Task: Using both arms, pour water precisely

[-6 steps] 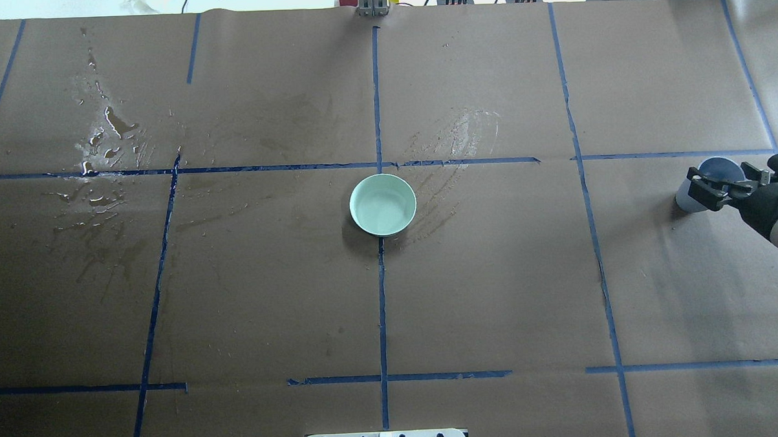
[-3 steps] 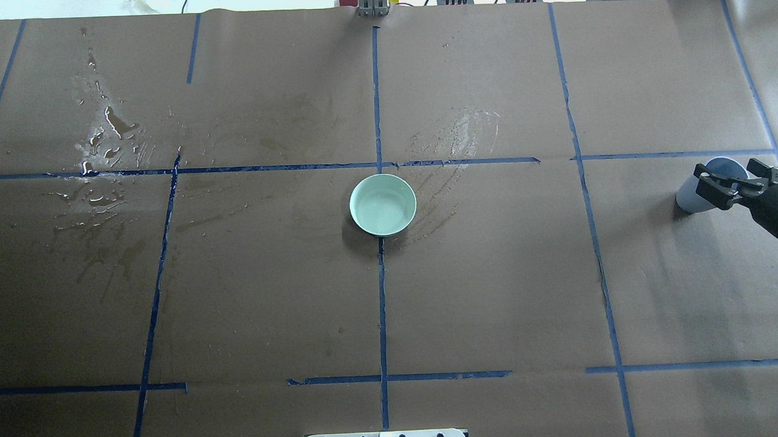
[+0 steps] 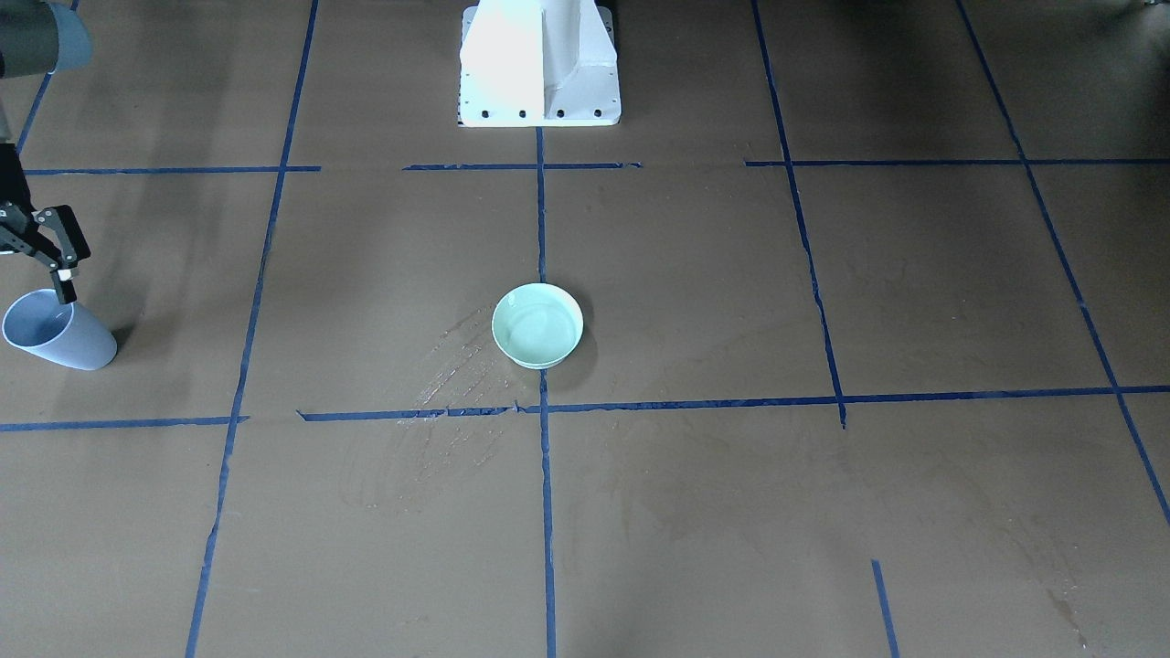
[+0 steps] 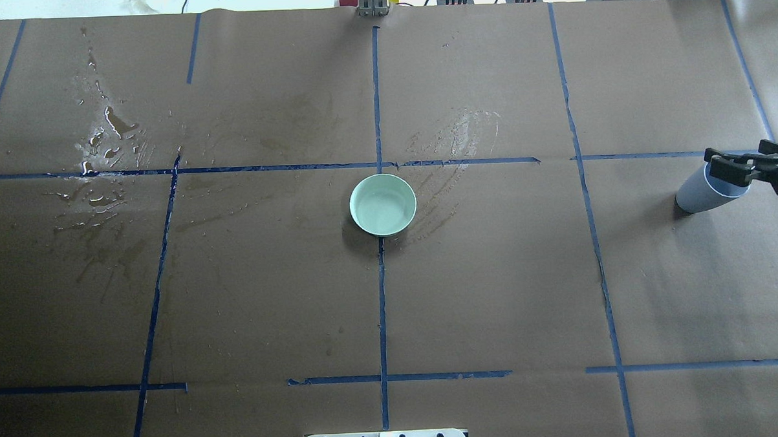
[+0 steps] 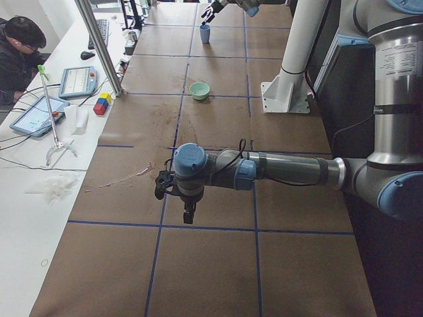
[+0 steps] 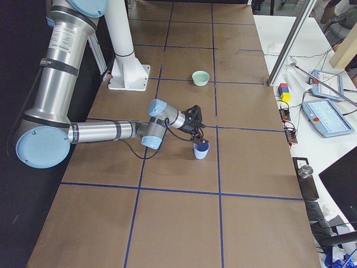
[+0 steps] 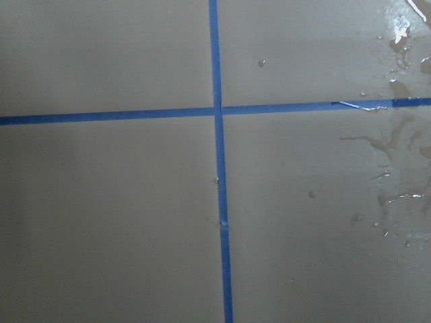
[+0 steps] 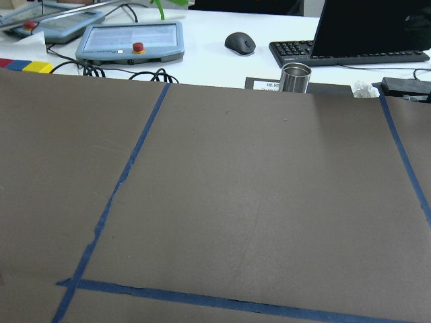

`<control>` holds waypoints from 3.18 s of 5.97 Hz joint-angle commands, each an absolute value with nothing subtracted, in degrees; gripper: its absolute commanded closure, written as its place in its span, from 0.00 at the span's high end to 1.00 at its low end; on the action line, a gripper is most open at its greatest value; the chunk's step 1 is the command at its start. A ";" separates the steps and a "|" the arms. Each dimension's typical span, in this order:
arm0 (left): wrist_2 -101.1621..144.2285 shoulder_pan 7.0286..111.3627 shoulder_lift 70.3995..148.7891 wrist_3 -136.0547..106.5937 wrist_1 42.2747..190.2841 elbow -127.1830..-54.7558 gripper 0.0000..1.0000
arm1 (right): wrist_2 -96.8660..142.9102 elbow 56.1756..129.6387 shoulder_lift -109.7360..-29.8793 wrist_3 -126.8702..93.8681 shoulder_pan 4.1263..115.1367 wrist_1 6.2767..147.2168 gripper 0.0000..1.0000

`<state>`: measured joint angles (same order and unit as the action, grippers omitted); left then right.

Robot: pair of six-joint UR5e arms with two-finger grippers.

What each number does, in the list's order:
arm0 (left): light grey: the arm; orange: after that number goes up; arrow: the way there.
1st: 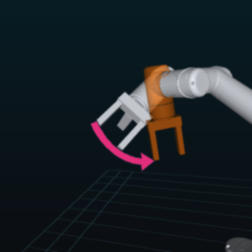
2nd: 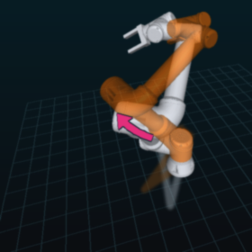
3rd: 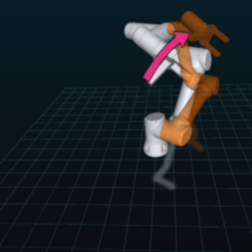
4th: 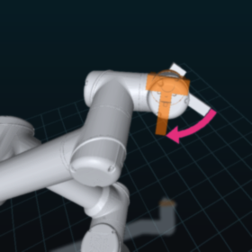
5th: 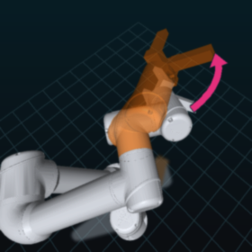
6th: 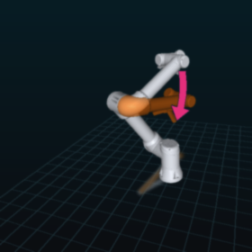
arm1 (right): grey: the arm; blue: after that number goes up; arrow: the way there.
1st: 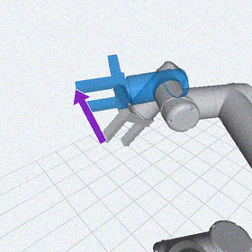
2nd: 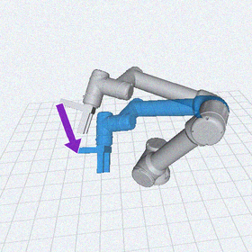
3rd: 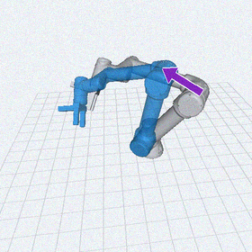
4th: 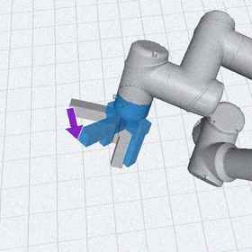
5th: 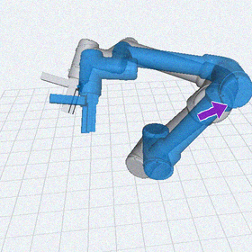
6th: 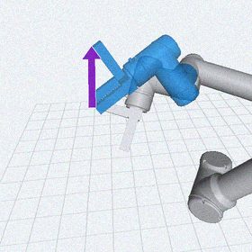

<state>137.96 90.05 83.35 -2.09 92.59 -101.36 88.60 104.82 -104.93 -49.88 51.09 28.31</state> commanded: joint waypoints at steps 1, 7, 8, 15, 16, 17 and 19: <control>137.90 90.00 83.67 -2.98 92.64 -103.78 1.00 | 109.67 105.12 -99.00 -38.04 65.93 42.11 1.00; 127.21 62.56 102.78 -43.68 93.96 -111.53 1.00 | 127.96 104.77 -97.29 1.52 84.80 79.67 1.00; 124.13 53.79 108.66 -51.43 93.87 -110.40 1.00 | 127.97 104.77 -97.21 4.63 85.68 83.98 1.00; 107.60 33.59 135.53 -75.99 96.89 -85.37 0.94 | 132.28 96.68 -93.60 -5.19 86.48 84.55 1.00; 107.58 33.14 135.53 -79.07 99.64 -83.60 0.89 | 132.36 96.77 -93.60 -5.19 86.48 84.55 1.00; 107.58 32.61 135.44 -81.71 102.63 -81.93 0.82 | 132.36 96.68 -93.69 -5.10 86.48 84.55 1.00; 107.49 31.82 135.35 -82.97 107.11 -79.73 0.68 | 132.36 96.77 -93.78 -5.10 86.48 84.46 1.00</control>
